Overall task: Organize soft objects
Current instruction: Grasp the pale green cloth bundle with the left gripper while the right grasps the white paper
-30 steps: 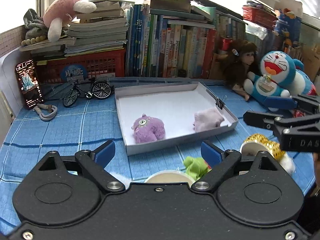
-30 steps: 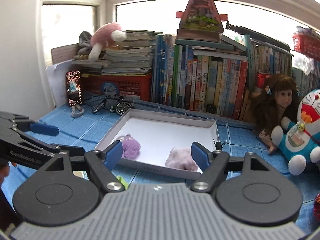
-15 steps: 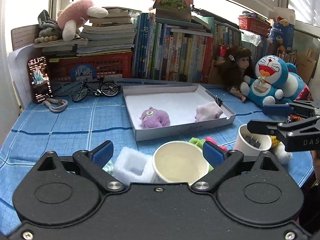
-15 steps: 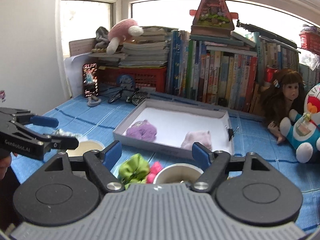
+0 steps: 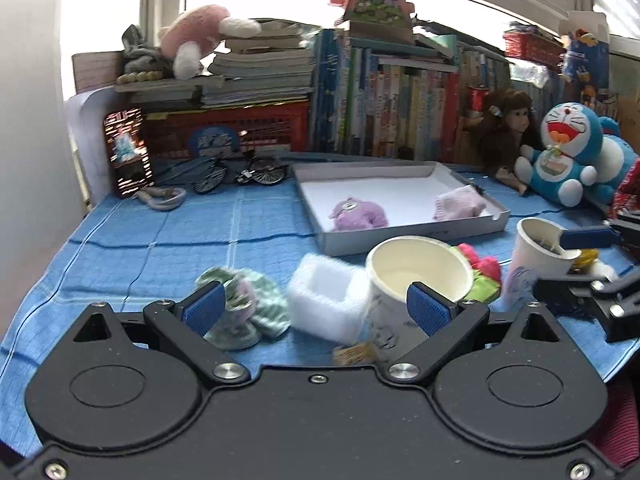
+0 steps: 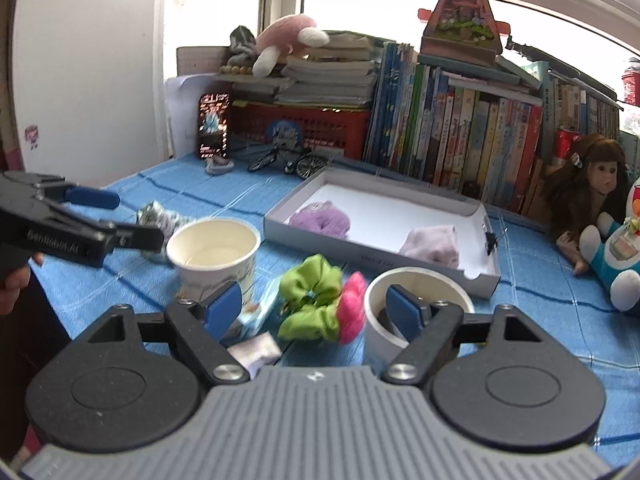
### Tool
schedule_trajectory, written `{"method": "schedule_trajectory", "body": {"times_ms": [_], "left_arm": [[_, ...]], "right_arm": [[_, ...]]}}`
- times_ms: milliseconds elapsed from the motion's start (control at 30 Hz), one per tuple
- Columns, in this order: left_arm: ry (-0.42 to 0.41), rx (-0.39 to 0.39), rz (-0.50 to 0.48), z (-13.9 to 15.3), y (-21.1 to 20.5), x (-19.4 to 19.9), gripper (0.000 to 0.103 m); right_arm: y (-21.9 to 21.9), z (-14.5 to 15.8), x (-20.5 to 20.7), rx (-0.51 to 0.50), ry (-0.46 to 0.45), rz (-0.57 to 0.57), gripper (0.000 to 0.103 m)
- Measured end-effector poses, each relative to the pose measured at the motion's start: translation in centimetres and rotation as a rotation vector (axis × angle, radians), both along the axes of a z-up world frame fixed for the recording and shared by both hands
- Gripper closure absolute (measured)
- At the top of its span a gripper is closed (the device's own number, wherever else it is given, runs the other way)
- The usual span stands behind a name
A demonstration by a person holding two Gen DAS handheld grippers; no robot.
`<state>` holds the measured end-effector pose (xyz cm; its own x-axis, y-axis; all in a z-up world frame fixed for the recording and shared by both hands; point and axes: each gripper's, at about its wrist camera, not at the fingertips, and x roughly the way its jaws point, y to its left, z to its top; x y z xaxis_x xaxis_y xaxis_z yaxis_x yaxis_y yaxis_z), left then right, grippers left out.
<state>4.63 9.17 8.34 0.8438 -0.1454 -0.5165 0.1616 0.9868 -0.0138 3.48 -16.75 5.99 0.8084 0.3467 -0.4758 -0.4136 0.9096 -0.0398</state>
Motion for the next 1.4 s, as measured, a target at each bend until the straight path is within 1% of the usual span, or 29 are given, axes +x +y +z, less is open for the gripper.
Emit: {"method": "schedule_trajectory", "body": {"times_ms": [200,333,400,433,500,633,800,900,1000,1067,1100,1167,1233,1300,1367,1400], "left_arm": [[0.034,0.013,0.08,-2.0,1.7,0.4,0.006],[0.034,-0.013,0.144,-2.9,2.8,0.8,0.006],[0.011,-0.032,0.188,-3.2,3.3,1.2,0.006],[-0.001,-0.041,0.227,-3.5,3.5,1.5,0.006],[-0.006,-0.063,0.264,-4.0,3.7,2.0,0.006],[0.01,-0.121,0.292,-5.1,3.8,3.3,0.008],[0.009,-0.145,0.347,-5.7,3.9,4.5,0.008],[0.007,-0.167,0.363,-6.0,4.0,5.2,0.008],[0.018,-0.177,0.372,-6.3,4.1,5.7,0.009],[0.027,-0.181,0.368,-6.4,4.0,6.0,0.011],[0.03,-0.181,0.367,-6.5,4.0,6.0,0.014],[0.032,-0.187,0.364,-6.6,4.0,6.1,0.018],[0.034,-0.193,0.363,-6.6,4.1,6.1,0.027],[0.039,-0.193,0.365,-6.7,4.2,6.0,0.032],[0.044,-0.191,0.369,-6.9,4.3,6.2,0.035],[0.048,-0.19,0.372,-6.9,4.4,6.4,0.037]], "right_arm": [[1.1,-2.5,-1.4,-0.033,0.022,0.033,0.016],[1.6,-4.1,-2.1,-0.028,0.056,0.057,0.016],[1.7,-4.7,-2.3,-0.005,0.077,0.061,0.016],[1.7,-5.1,-2.3,0.009,0.085,0.058,0.016],[1.8,-5.7,-2.5,0.03,0.084,0.033,0.016],[1.8,-6.8,-2.9,0.066,0.064,-0.01,0.016],[1.9,-7.4,-3.6,0.095,0.033,-0.026,0.016],[1.7,-7.9,-3.9,0.171,0.039,-0.037,0.016],[1.7,-8.2,-4.0,0.209,0.044,-0.064,0.016],[1.8,-8.4,-4.0,0.228,0.043,-0.071,0.016],[1.7,-8.4,-4.0,0.237,0.04,-0.07,0.016],[1.8,-8.3,-4.1,0.243,0.033,-0.07,0.02],[1.8,-8.3,-4.1,0.239,0.028,-0.065,0.023],[1.9,-8.4,-4.1,0.244,0.036,-0.052,0.027],[1.8,-8.6,-4.0,0.264,0.058,-0.034,0.033],[1.8,-8.7,-4.0,0.275,0.062,-0.031,0.034]]}}
